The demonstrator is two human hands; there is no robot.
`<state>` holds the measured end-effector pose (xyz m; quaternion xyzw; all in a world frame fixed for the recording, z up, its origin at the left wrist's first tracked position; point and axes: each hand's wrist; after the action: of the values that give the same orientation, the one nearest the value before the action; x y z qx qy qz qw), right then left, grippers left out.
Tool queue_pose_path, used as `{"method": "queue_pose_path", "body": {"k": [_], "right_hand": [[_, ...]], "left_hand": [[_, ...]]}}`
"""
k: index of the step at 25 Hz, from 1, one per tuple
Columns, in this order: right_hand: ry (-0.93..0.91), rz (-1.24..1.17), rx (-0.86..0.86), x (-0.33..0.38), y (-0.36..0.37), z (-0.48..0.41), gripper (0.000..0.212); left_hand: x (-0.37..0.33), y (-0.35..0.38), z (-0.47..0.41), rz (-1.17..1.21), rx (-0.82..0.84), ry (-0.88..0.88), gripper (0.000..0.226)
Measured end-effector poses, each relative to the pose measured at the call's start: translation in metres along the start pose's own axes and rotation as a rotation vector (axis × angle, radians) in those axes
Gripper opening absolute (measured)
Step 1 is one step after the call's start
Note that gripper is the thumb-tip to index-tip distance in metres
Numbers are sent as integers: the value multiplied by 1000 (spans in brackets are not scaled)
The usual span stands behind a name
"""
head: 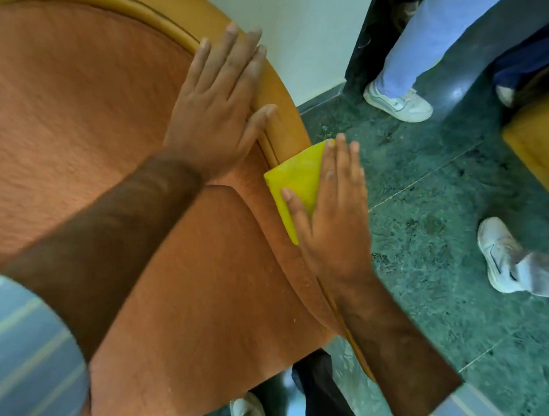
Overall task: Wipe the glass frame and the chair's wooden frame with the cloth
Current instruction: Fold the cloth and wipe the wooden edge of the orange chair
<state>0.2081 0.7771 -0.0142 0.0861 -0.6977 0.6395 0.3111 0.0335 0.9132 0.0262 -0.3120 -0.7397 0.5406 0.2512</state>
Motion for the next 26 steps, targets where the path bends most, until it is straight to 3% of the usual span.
{"method": "queue_pose_path", "body": {"k": [3, 7, 12, 21, 26], "right_hand": [[45, 21, 5, -1, 13, 5, 83], [-24, -14, -97, 13, 21, -19, 79], [-114, 5, -76, 18, 25, -40, 79], [-140, 270, 119, -112, -10, 108, 80], [-135, 348, 104, -125, -15, 131, 83]], "left_hand": [[21, 10, -8, -122, 176, 128, 74], [21, 18, -6, -178, 123, 147, 72], [22, 23, -6, -183, 93, 152, 71], [25, 25, -6, -175, 76, 153, 71], [24, 25, -6, -172, 60, 156, 71]]}}
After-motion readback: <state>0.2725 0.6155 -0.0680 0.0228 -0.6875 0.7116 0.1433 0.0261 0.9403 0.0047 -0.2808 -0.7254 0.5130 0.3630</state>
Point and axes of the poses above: each hand's wrist, its own z-axis away from the middle knuckle, its own y-axis out of the palm, x = y × z, and after that the axes turned 14 degrees about y, right-handed
